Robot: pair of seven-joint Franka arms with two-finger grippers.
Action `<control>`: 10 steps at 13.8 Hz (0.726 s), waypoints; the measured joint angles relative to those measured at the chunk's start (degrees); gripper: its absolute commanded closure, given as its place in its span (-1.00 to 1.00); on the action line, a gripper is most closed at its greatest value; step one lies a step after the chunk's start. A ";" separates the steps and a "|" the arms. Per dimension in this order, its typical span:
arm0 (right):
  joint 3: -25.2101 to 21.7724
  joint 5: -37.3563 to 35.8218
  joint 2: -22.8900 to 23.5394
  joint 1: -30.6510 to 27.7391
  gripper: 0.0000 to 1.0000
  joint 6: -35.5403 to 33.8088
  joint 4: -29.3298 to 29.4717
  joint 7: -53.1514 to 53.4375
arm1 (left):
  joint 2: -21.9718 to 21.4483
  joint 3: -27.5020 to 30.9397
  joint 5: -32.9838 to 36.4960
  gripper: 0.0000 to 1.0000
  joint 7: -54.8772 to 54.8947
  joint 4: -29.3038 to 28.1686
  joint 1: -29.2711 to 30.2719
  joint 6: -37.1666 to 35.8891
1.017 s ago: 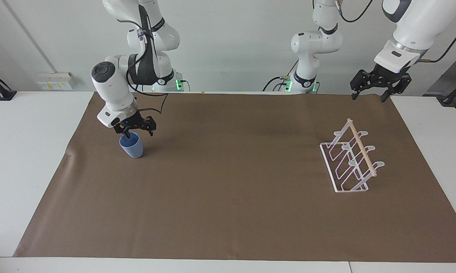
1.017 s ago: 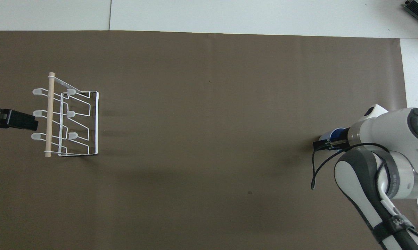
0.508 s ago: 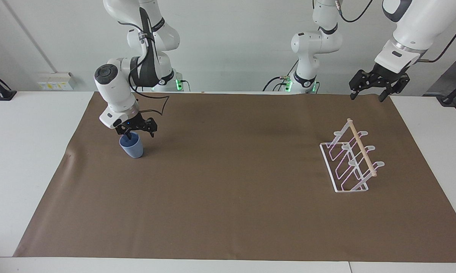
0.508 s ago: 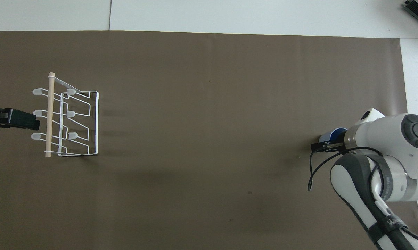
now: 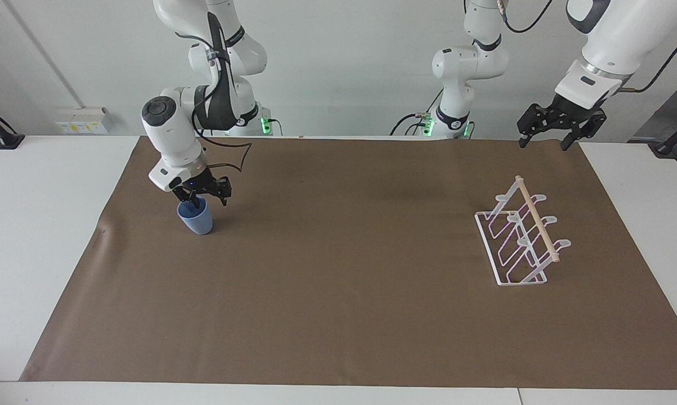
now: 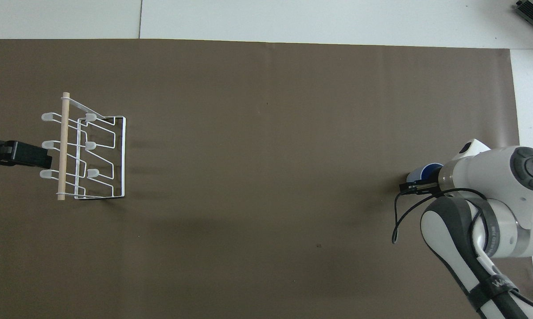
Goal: Hang cup on cup holder
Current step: 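Close the right gripper on the light-blue cup rim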
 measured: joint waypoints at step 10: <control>-0.10 -0.10 -0.38 -0.09 1.00 -0.04 0.29 0.00 | -0.02 0.00 -0.02 -1.00 -0.04 -0.06 0.00 0.06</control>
